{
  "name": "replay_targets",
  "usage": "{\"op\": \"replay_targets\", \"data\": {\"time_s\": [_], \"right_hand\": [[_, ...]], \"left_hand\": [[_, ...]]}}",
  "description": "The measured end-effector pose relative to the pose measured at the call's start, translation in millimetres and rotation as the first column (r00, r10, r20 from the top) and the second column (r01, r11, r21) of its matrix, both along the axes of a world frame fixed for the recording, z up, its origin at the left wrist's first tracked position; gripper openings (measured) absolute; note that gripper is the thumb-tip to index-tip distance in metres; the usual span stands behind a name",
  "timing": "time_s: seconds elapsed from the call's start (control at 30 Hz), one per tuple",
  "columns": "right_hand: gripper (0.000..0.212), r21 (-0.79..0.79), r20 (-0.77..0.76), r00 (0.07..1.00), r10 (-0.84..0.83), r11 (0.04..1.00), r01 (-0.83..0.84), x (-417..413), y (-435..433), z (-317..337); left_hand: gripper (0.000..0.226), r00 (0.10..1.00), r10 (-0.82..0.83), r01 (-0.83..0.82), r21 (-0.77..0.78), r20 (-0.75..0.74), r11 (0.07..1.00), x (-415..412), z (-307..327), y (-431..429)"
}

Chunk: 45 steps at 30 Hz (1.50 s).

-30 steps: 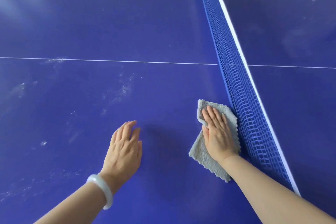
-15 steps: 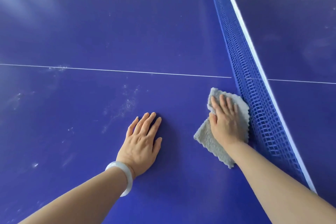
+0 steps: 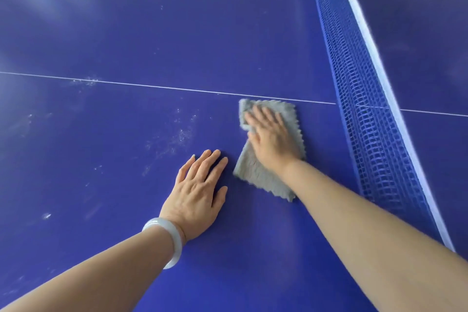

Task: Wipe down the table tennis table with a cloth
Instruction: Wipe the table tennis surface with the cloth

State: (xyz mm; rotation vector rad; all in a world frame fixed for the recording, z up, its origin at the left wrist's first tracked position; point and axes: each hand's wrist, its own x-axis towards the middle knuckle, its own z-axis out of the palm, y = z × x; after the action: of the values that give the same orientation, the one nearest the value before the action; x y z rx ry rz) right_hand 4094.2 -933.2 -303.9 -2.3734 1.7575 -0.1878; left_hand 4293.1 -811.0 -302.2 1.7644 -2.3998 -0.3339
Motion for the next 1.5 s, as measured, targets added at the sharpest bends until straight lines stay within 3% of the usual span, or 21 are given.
{"op": "replay_targets", "data": {"time_s": [0.07,0.13,0.17,0.23,0.3,0.37,0.47,0.53,0.63,0.7,0.77,0.83,0.9,1.07,1.27,1.4,1.5], "right_hand": [[0.052,0.024,-0.017,0.951,0.307,0.951,-0.307,13.1,44.2,-6.4],[0.055,0.011,-0.047,0.911,0.411,0.912,-0.411,-22.5,48.2,-7.3],[0.056,-0.026,-0.071,0.939,0.337,0.940,-0.340,-47.2,36.7,-8.6],[0.059,-0.063,-0.098,0.995,-0.017,0.998,0.011,-91.9,5.3,-7.1],[0.059,-0.043,-0.151,0.939,-0.309,0.951,0.306,-104.6,-19.0,-4.6],[0.057,-0.030,-0.124,0.900,-0.417,0.908,0.417,-75.8,-16.8,-4.9],[0.055,-0.014,-0.035,0.938,-0.345,0.939,0.345,-23.3,37.8,-7.5],[0.053,-0.031,-0.047,0.990,-0.136,0.990,0.135,0.1,113.8,-11.0],[0.054,-0.001,-0.056,0.986,0.155,0.988,-0.155,-26.4,192.9,-11.3],[0.055,-0.009,-0.127,0.991,0.032,0.999,-0.033,-70.9,188.7,-9.4],[0.055,0.024,-0.201,0.948,-0.245,0.967,0.255,-96.5,166.4,-0.8],[0.057,0.045,-0.235,0.865,-0.444,0.884,0.466,-90.4,143.9,0.7],[0.059,0.053,-0.210,0.831,-0.514,0.843,0.535,-56.2,141.4,1.4],[0.060,0.009,-0.090,0.982,-0.167,0.986,0.168,36.3,220.9,-6.2],[0.058,0.040,-0.090,0.985,-0.146,0.988,0.150,37.9,223.6,-1.1],[0.059,0.032,-0.059,0.985,-0.163,0.986,0.165,38.0,226.0,-2.6],[0.057,0.016,-0.018,0.983,-0.181,0.983,0.181,37.9,223.6,-2.5]], "left_hand": [[0.058,1.000,0.003,-0.003,-0.012,-0.019,1.000,0.4,1.9,0.4],[0.058,0.999,-0.002,0.002,-0.018,-0.037,1.000,0.6,1.2,0.5],[0.057,0.999,-0.003,0.002,-0.019,-0.044,1.000,1.0,-0.4,0.4],[0.056,0.999,0.000,-0.001,-0.019,-0.050,1.000,1.5,-2.9,0.4],[0.055,0.999,0.003,-0.004,-0.021,-0.048,1.000,1.6,-3.3,0.1],[0.055,0.999,0.008,-0.009,-0.020,-0.045,1.000,1.8,-2.8,0.9],[0.059,0.998,-0.004,0.002,-0.027,-0.063,1.000,0.7,-3.0,1.3],[0.061,0.997,0.007,-0.010,-0.035,-0.079,0.999,0.4,-2.3,1.0],[0.061,0.997,0.005,-0.009,-0.040,-0.081,0.999,0.0,-1.6,0.9],[0.059,0.997,-0.003,0.000,-0.043,-0.077,0.999,-0.1,-3.1,1.3],[0.058,0.998,-0.006,0.002,-0.052,-0.069,0.999,-0.7,-4.0,1.2],[0.058,0.998,0.000,-0.004,-0.063,-0.063,0.998,-0.5,-4.7,0.3],[0.058,0.998,-0.001,-0.003,-0.072,-0.062,0.997,0.4,-5.2,0.6],[0.057,0.998,-0.010,0.004,-0.088,-0.064,0.996,2.1,-6.2,0.0],[0.050,0.994,-0.049,0.042,-0.071,-0.098,0.997,5.5,3.4,8.3],[0.044,0.980,-0.058,0.027,-0.161,-0.192,0.987,26.4,27.1,45.1],[0.051,0.998,0.054,-0.060,-0.150,-0.044,0.987,70.2,26.7,93.7]]}}
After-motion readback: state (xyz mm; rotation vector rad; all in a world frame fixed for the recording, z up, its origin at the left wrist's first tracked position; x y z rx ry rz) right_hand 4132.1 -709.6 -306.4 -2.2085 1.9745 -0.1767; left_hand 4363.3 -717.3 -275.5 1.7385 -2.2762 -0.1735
